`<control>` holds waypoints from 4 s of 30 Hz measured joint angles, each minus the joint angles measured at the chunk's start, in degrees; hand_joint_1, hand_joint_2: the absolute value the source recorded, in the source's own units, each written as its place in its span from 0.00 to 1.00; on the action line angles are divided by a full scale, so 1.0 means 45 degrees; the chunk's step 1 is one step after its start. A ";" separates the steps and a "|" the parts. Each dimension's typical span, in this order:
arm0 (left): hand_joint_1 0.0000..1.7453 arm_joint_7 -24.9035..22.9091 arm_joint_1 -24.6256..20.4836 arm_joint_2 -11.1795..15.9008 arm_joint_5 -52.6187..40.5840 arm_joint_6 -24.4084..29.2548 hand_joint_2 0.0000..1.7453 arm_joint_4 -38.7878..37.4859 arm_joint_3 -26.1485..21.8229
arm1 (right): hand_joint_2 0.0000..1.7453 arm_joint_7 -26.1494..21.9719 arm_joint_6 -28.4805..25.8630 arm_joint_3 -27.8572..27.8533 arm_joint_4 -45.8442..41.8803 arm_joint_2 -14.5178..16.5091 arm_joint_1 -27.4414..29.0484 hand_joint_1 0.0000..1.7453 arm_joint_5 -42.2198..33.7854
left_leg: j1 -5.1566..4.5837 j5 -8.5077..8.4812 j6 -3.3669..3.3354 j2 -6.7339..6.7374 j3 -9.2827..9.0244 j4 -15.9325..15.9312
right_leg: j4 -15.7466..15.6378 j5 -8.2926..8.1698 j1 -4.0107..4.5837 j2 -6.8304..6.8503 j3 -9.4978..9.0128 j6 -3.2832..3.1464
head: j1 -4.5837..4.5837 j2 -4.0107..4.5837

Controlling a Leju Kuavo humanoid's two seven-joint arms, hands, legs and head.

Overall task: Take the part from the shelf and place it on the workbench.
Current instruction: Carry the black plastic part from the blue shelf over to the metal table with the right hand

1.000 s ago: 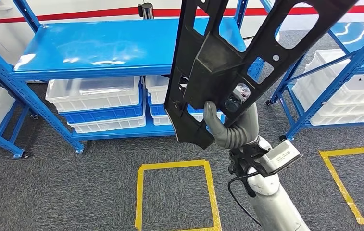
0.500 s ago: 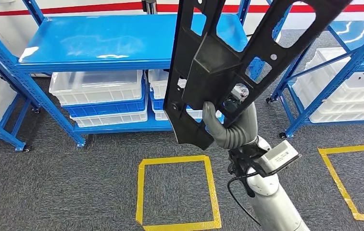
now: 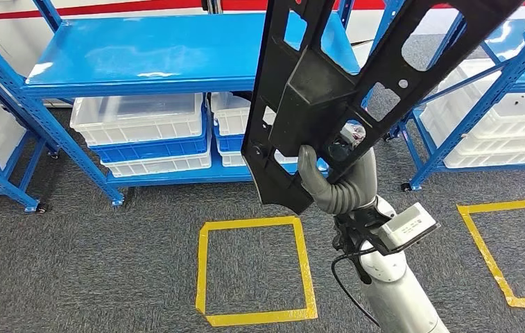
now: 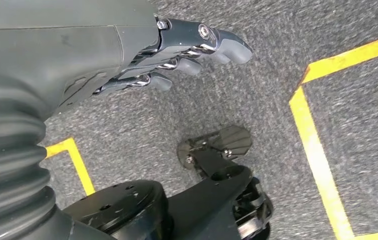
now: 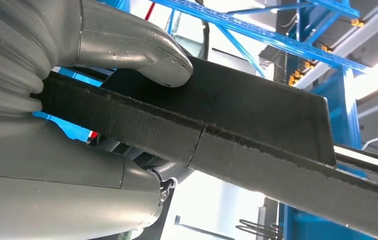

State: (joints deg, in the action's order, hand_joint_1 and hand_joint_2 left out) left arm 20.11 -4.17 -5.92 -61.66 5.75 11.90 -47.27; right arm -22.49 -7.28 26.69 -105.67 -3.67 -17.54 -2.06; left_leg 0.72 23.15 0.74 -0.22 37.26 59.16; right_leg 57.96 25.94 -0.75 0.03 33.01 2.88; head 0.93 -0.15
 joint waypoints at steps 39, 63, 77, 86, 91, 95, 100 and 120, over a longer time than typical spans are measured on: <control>0.00 -0.0005 -0.0013 -0.0013 -0.0047 0.0015 1.00 -0.0030 -0.0012 | 1.00 0.0000 -0.0010 0.0001 -0.0045 0.0028 0.0003 1.00 0.0025 | 0.0077 0.1347 0.0260 0.0003 0.0822 0.3275 | 0.0032 -0.0400 -0.0031 0.0018 0.0393 -0.0505 | -0.0080 0.0000; 0.00 0.0096 -0.0085 -0.0113 -0.0019 0.0110 1.00 -0.0050 -0.0117 | 1.00 -0.0035 -0.0019 0.0000 -0.0045 0.0021 0.0039 1.00 0.0202 | 0.0003 -0.0473 0.0009 0.0046 0.0978 0.0353 | -0.0174 0.0734 0.0073 0.0047 -0.1041 -0.0614 | -0.0195 0.0000; 0.00 0.0053 -0.0046 -0.0115 -0.0149 0.0231 1.00 -0.0055 -0.0192 | 1.00 -0.0058 -0.0051 -0.0002 -0.0040 0.0038 0.0187 1.00 0.0336 | 0.0131 0.0687 -0.0004 -0.0062 -0.0607 0.0267 | 0.0103 0.0170 0.0023 0.0036 -0.0243 -0.0368 | -0.0145 0.0000; 0.00 -0.0009 -0.0048 -0.0120 -0.0256 0.0323 1.00 -0.0055 -0.0192 | 1.00 -0.0058 -0.0047 0.0000 -0.0033 0.0038 0.0185 1.00 0.0409 | -0.0003 0.0500 -0.0278 -0.0055 -0.0342 0.0262 | -0.0047 -0.0127 0.0011 0.0034 -0.0022 -0.0143 | -0.0145 0.0000; 0.00 -0.0044 -0.0048 -0.0118 -0.0287 0.0400 1.00 -0.0055 -0.0192 | 1.00 -0.0061 -0.0007 0.0000 -0.0002 0.0038 0.0186 1.00 0.0498 | -0.0006 0.0422 -0.0291 -0.0044 -0.0276 0.0264 | -0.0027 -0.0181 0.0024 0.0035 0.0044 -0.0062 | -0.0142 0.0000; 0.00 -0.0044 -0.0050 -0.0121 -0.0287 0.0419 1.00 -0.0055 -0.0192 | 1.00 -0.0063 0.0000 0.0000 -0.0001 0.0038 0.0186 1.00 0.0516 | 0.0003 0.0394 -0.0270 -0.0032 -0.0276 0.0262 | 0.0012 -0.0182 0.0033 0.0034 0.0068 -0.0064 | -0.0141 0.0000; 0.00 -0.0044 -0.0051 -0.0118 -0.0287 0.0429 1.00 -0.0055 -0.0192 | 1.00 -0.0063 0.0009 0.0000 0.0012 0.0038 0.0186 1.00 0.0601 | -0.0018 0.0376 -0.0254 -0.0031 -0.0264 0.0284 | 0.0032 -0.0203 0.0021 0.0033 0.0082 -0.0040 | -0.0140 -0.0001; 0.00 0.0055 -0.0044 -0.0094 -0.0272 0.0435 1.00 -0.0049 -0.0211 | 1.00 -0.0125 -0.0016 0.0009 0.0072 -0.0069 0.0359 1.00 0.0851 | 0.0188 -0.0268 0.0131 -0.0094 0.0028 -0.0096 | 0.0164 0.0230 -0.0178 -0.0108 -0.0210 0.0111 | -0.0214 0.0000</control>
State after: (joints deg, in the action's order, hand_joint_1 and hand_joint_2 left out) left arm 20.35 -4.36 -6.34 -62.88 7.70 11.68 -48.22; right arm -23.05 -7.35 26.73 -105.35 -3.98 -15.92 1.77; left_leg 1.56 21.94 1.33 -0.64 37.39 58.73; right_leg 58.70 26.98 -1.55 -0.46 32.06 3.38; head -0.03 -0.15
